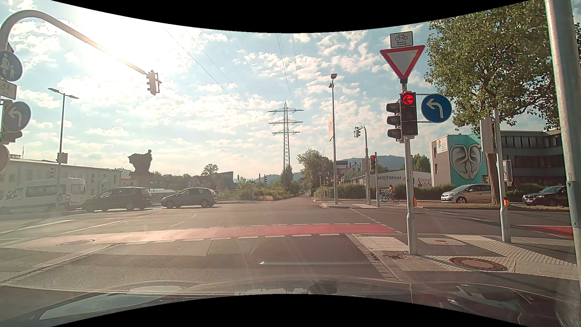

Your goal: Follow the waypoints while adhering to traffic rules and regulations

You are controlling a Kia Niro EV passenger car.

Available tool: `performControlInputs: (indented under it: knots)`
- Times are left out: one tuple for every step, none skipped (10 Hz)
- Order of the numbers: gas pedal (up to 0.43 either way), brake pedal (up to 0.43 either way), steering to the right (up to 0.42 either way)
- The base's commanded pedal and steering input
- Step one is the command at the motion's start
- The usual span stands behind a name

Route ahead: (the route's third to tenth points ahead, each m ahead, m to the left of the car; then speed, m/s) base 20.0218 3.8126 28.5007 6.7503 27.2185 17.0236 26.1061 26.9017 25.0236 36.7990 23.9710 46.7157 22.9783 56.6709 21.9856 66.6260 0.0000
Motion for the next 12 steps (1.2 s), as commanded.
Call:
performControlInputs:
  knots:
    - [0.0, 0.226, -0.008]
    - [0.0, 0.232, -0.009]
    - [0.0, 0.232, -0.009]
    - [0.0, 0.226, -0.008]
    - [0.0, 0.232, -0.008]
    - [0.0, 0.232, -0.009]
    - [0.0, 0.232, -0.008]
    - [0.0, 0.232, -0.009]
    - [0.0, 0.226, -0.008]
    - [0.0, 0.232, -0.009]
    - [0.0, 0.22, -0.009]
    - [0.0, 0.232, -0.009]
